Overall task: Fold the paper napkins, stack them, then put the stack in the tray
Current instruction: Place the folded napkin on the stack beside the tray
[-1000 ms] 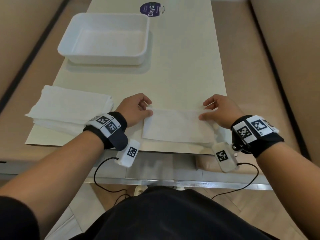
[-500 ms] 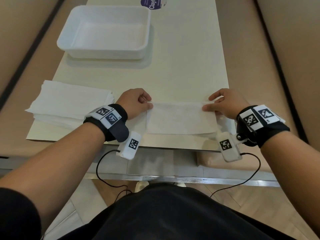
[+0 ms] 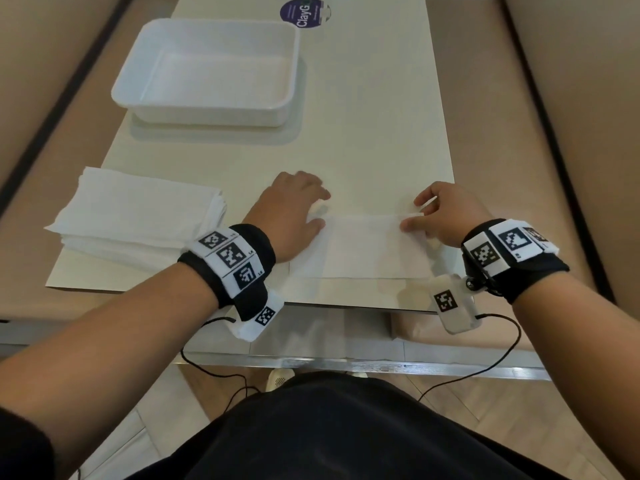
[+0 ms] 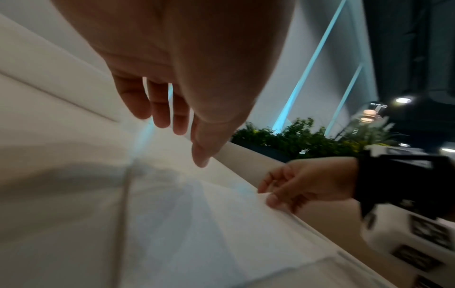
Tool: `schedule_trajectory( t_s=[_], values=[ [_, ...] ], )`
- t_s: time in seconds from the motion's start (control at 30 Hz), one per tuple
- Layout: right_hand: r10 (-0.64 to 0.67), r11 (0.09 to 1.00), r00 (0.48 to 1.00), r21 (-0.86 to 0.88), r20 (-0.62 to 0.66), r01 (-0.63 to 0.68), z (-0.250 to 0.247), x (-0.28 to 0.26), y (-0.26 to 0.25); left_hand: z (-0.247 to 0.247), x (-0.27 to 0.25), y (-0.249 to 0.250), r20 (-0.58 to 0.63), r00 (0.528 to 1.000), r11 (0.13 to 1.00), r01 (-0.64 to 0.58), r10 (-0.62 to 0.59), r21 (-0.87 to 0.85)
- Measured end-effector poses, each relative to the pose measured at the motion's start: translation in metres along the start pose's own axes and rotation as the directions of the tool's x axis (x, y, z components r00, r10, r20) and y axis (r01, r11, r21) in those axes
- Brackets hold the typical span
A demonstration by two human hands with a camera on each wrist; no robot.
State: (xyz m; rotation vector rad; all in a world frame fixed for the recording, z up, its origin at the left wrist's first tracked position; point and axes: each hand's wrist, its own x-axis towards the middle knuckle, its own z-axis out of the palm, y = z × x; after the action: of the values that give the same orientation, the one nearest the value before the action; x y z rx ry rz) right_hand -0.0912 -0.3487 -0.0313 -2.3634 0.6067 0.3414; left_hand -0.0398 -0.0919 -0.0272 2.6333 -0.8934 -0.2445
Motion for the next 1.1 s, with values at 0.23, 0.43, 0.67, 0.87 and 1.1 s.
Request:
schedule_trajectory(
  t_s=[0.23, 0.43, 0.67, 0.87, 1.1],
  values=[
    [-0.294, 0.89, 0.955, -0.375, -0.038, 0.259, 0.018, -0.039, -0.035, 0.032, -0.013, 0.025, 0.464, 0.886, 0.952, -0.151, 0.01, 0.266],
    [-0.251, 0.785, 0.905, -0.475, 0.344, 0.398, 0.08, -0.065, -0.039, 0.043, -0.018, 0.02, 0.45, 0.893, 0.971, -0.121, 0.016, 0.206],
    [-0.22, 0.847, 0.933, -0.418, 0.285, 0.327, 0.076, -0.059, -0.009, 0.04, -0.022, 0.01, 0.454, 0.887, 0.951, -0.07, -0.078, 0.3],
    [-0.16, 0.866, 0.964, -0.438, 0.213, 0.241, 0.073, -0.059, -0.004, 0.026, -0.038, -0.013, 0.438, 0.879, 0.937, 0.029, -0.189, 0.347],
    [-0.105, 0.882, 0.992, -0.454, 0.07, 0.126, 0.065, -0.056, -0.002, 0.021, -0.045, -0.021, 0.415, 0.876, 0.933, 0.099, -0.247, 0.347]
  ],
)
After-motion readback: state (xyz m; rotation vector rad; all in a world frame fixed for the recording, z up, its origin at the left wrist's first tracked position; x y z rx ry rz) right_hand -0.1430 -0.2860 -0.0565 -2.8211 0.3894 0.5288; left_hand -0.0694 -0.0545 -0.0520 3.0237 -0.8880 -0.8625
